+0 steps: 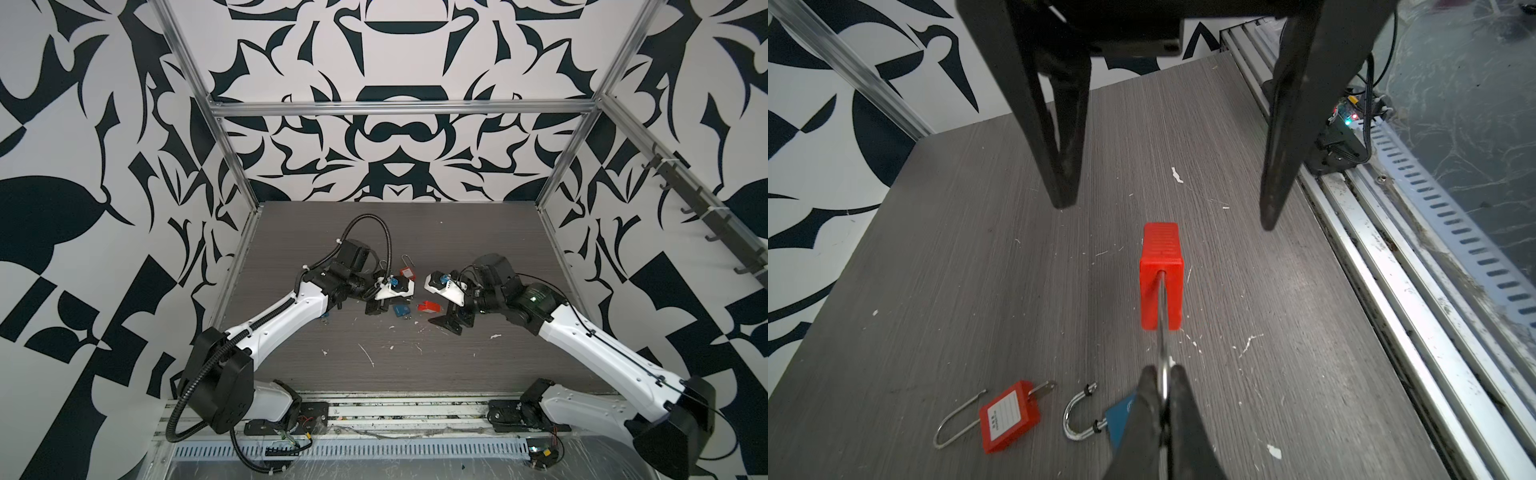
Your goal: Lock with the key
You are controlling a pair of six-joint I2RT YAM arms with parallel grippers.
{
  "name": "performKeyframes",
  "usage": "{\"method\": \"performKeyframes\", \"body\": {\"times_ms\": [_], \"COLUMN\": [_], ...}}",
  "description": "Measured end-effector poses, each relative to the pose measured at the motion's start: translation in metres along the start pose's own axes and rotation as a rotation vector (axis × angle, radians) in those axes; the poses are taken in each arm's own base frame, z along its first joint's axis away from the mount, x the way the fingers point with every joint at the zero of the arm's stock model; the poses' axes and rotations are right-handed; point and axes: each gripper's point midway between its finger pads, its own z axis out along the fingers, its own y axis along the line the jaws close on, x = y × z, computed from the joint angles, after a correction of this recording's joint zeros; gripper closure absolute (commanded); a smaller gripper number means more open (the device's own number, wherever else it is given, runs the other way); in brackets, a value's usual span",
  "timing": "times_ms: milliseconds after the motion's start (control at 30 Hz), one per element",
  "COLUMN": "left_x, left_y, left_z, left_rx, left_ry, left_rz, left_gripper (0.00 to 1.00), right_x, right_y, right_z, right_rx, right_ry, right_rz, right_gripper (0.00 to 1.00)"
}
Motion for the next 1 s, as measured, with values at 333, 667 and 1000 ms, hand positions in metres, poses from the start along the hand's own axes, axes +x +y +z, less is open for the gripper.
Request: {"method": "performKeyframes", "body": {"times_ms": [333,667,1000], "left_x": [-0.010,-0.023,-0.035], "left_y": [0.001,-0.004,-0.016], "left_z": [-0.001,0.001,0.008], "left_rx": [-0.070,-0.064,-0.019], "left_ry": [-0.115,-0.182,-0.214], "left_rz": [-0.020,-0.034,-0.028], "left_gripper": [1.00,1.00,1.00], "right_x": [0.013,0.023,0.034], "right_y": [-0.001,-0.005,0.000], "right_z": [-0.027,-0.030,-0.012], "right_rx": [0.049,0.034,-0.066], "right_ry": [0.032,0.044,0.071], "right_rz": [-0.057,-0.065,-0.083], "right_gripper": [0.19,0.30,0.45]}}
